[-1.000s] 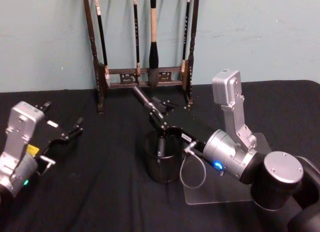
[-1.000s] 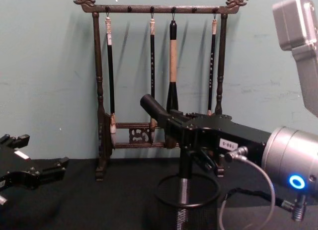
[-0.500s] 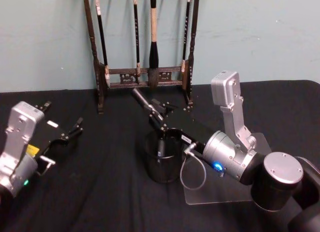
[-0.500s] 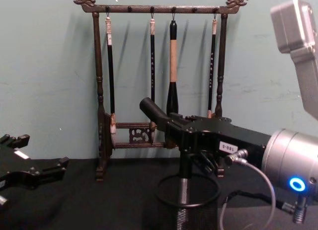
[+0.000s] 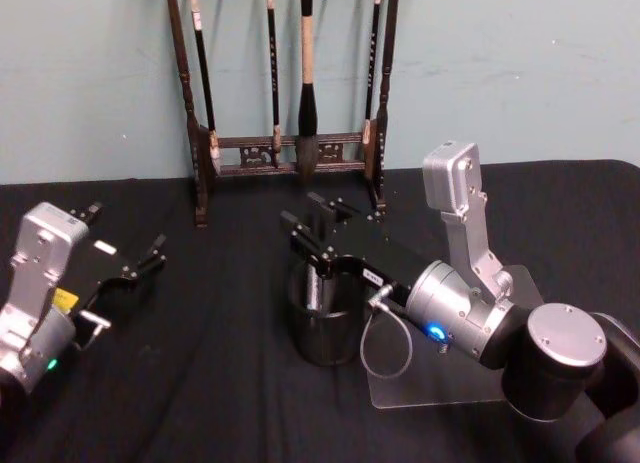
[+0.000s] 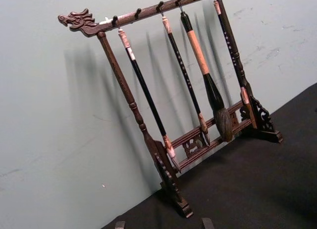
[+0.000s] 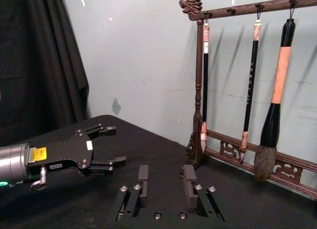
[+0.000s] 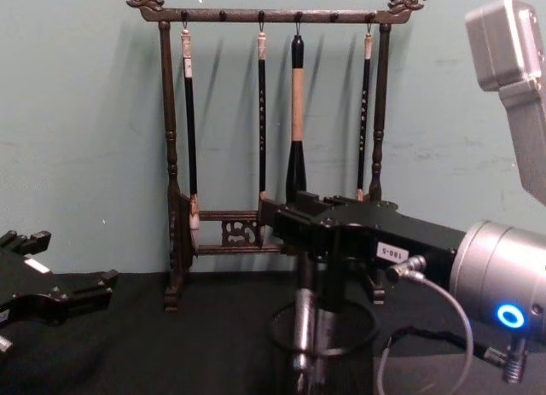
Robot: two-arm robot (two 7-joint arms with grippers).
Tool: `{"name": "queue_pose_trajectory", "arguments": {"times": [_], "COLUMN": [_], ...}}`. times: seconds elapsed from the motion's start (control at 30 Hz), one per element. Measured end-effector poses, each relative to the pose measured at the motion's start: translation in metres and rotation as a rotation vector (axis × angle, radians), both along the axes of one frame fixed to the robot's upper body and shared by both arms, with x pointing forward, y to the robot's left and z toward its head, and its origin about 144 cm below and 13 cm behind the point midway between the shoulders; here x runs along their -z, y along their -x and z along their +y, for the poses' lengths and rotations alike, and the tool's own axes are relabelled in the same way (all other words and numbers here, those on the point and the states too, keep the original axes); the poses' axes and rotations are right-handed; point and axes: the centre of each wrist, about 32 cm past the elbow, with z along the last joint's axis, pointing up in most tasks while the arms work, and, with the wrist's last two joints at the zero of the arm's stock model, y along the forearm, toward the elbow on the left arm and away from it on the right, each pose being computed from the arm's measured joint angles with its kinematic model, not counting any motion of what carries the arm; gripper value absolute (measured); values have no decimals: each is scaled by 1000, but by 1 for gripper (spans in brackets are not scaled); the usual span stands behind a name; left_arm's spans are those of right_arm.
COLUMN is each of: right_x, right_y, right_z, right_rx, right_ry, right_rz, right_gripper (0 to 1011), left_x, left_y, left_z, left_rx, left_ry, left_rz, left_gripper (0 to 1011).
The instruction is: Pick up the water-based marker from the table and place it into the pen holder.
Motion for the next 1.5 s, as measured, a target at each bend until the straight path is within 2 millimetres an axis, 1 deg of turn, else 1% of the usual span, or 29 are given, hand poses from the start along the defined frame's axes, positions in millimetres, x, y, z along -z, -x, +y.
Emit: {"name": "queue_pose_trajectory", "arguments": {"times": [0.03,0.07,0.1,0.13,0.17,0.2,0.23,0.27,0.3,0.33,0.4,0.43,0.47,0.5,0.57,0.87,0.97,1.0,1.17,1.33,1.47,1.5], "right_x": [0,0,0,0,0,0,0,0,0,0,0,0,0,0,0,0,-1,-2,-3,1,13,13], "right_y": [0,0,0,0,0,0,0,0,0,0,0,0,0,0,0,0,1,2,1,-1,-2,-2], "right_z": [0,0,0,0,0,0,0,0,0,0,0,0,0,0,0,0,0,-3,-11,-20,-29,-29], "right_rx": [0,0,0,0,0,0,0,0,0,0,0,0,0,0,0,2,31,109,257,327,393,393], "right_ry": [0,0,0,0,0,0,0,0,0,0,1,1,1,1,1,1,3,16,47,68,105,105], "right_rz": [0,0,0,0,0,0,0,0,0,0,0,0,0,0,0,-1,-14,-53,-99,-95,-59,-59], "right_gripper": [468,486,547,547,607,607,722,762,776,820,853,938,938,983,1002,1002,1002,1002,1003,1002,1002,1002], "left_x": [0,0,0,0,0,0,0,0,0,0,0,0,0,0,0,0,0,0,0,0,0,0], "left_y": [0,0,0,0,0,0,0,0,0,0,0,0,0,0,0,0,0,0,0,0,0,0], "left_z": [0,0,0,0,0,0,0,0,0,0,0,0,0,0,0,0,0,0,0,0,0,0], "left_rx": [0,0,0,0,0,0,0,0,0,0,0,0,0,0,0,0,0,0,0,0,0,0], "left_ry": [0,0,0,0,0,0,0,0,0,0,0,0,0,0,0,0,0,0,0,0,0,0], "left_rz": [0,0,0,0,0,0,0,0,0,0,0,0,0,0,0,0,0,0,0,0,0,0], "left_gripper": [1001,1001,1001,1001,1001,1001,1001,1001,1001,1001,1001,1001,1001,1001,1001,1001,1001,1001,1001,1001,1001,1001]}}
